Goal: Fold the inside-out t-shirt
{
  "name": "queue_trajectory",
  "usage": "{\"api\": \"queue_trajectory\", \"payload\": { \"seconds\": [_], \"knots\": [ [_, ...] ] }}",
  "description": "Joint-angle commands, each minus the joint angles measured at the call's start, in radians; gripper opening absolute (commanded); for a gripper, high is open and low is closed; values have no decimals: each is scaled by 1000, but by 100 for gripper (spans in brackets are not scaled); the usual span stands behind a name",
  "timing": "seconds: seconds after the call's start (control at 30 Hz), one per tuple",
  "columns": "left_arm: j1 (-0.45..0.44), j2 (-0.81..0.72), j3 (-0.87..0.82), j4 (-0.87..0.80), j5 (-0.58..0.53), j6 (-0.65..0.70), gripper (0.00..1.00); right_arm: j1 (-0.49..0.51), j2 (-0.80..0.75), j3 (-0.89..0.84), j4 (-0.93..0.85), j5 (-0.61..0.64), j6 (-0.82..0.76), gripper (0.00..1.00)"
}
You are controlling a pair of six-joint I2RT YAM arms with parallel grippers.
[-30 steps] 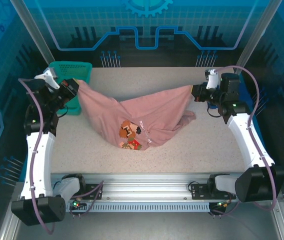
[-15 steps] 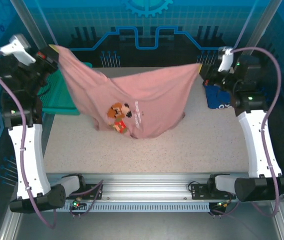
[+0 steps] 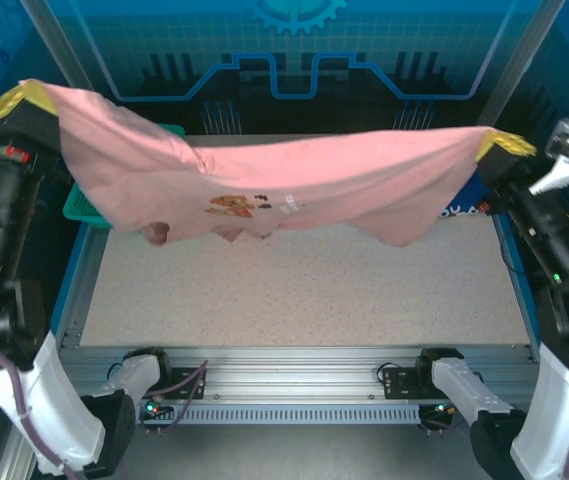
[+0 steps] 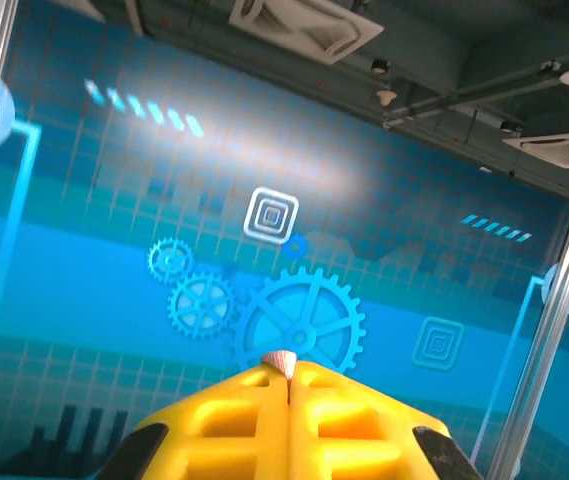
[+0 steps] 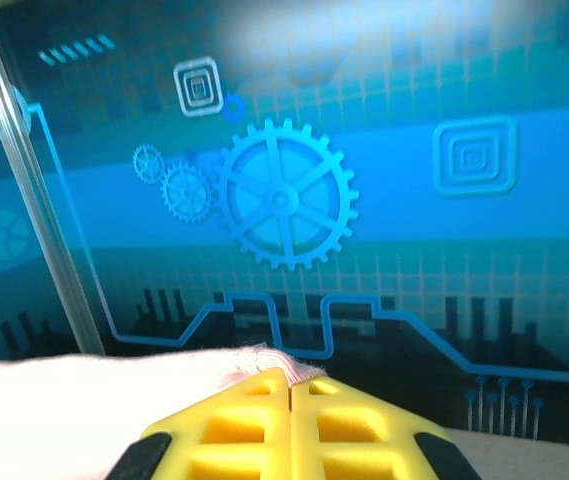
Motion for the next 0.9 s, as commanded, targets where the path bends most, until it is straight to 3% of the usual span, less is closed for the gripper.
{"api": "queue_trajectory", "payload": {
  "seconds": [0.0, 0.2, 0.33, 0.4, 0.6, 0.73, 0.8, 0.87],
  "knots": [
    [-2, -10, 111, -21, -41, 77, 0, -14, -29, 79, -76, 76, -29, 0],
    [-10, 138, 229, -14, -26, 46, 0, -14, -6, 127, -79, 141, -61, 0],
    [-15, 338, 197, 19, 21, -3, 0, -14, 84, 38, -27, 197, -96, 0],
    [-60, 444, 180, 32, 5, 24, 0, -14, 144, -27, 20, 216, -112, 0],
    [-177, 862, 233, 68, -32, 102, 0, -7, 420, -228, 266, 235, -121, 0],
    [-213, 1181, 352, 103, -50, 108, 0, 18, 729, -216, 390, 271, -120, 0],
    [-219, 1364, 490, 101, -67, 80, 12, 21, 921, -103, 383, 279, -110, 0],
    [-218, 1551, 698, 61, -93, 33, 31, 24, 1135, 106, 270, 291, -97, 9]
  ]
}}
